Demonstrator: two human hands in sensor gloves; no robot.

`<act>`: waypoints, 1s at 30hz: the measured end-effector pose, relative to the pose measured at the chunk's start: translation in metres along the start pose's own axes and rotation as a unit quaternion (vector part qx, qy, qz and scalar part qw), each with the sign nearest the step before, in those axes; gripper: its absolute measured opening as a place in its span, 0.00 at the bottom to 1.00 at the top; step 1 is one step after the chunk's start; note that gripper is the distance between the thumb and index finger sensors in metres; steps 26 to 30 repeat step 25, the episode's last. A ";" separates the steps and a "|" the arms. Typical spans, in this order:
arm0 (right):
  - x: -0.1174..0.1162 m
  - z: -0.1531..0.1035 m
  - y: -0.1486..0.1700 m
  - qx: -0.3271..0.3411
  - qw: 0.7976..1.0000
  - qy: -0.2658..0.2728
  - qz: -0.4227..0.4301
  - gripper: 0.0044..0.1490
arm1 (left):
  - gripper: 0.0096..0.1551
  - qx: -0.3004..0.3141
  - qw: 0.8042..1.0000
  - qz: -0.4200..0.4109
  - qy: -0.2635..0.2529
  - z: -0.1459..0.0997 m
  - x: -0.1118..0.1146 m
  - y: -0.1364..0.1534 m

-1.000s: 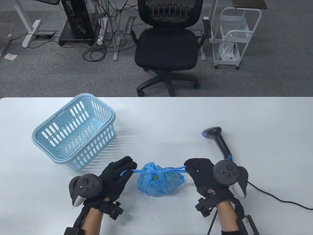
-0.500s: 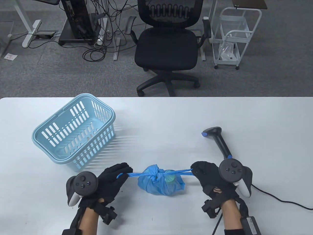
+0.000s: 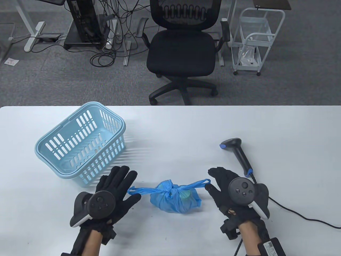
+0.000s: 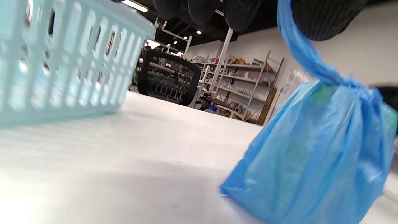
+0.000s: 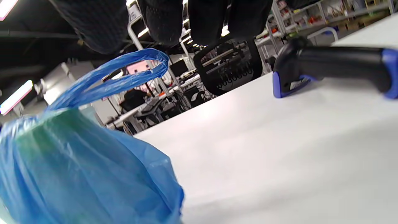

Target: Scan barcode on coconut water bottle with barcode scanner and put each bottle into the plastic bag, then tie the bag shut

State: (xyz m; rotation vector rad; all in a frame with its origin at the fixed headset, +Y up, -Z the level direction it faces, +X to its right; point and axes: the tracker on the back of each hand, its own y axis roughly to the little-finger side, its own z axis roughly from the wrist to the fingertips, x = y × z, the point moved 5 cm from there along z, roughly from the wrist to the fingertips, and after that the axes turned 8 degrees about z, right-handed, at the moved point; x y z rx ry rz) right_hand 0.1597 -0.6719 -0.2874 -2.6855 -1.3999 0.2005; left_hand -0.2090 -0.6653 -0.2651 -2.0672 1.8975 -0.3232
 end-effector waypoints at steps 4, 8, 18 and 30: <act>0.002 -0.014 -0.012 0.008 0.995 0.006 -0.099 0.49 | 0.55 -0.012 0.997 0.069 0.013 -0.010 -0.008 -0.006; -0.003 -0.023 -0.010 0.004 0.989 0.012 -0.146 0.51 | 0.59 -0.029 0.996 0.082 0.038 -0.017 -0.003 -0.007; -0.026 -0.023 0.008 -0.029 0.977 -0.018 -0.209 0.52 | 0.61 -0.066 0.990 0.092 0.082 -0.024 0.027 0.012; -0.040 -0.015 0.018 -0.049 0.973 -0.049 -0.219 0.53 | 0.61 -0.069 0.990 0.087 0.091 -0.026 0.030 0.014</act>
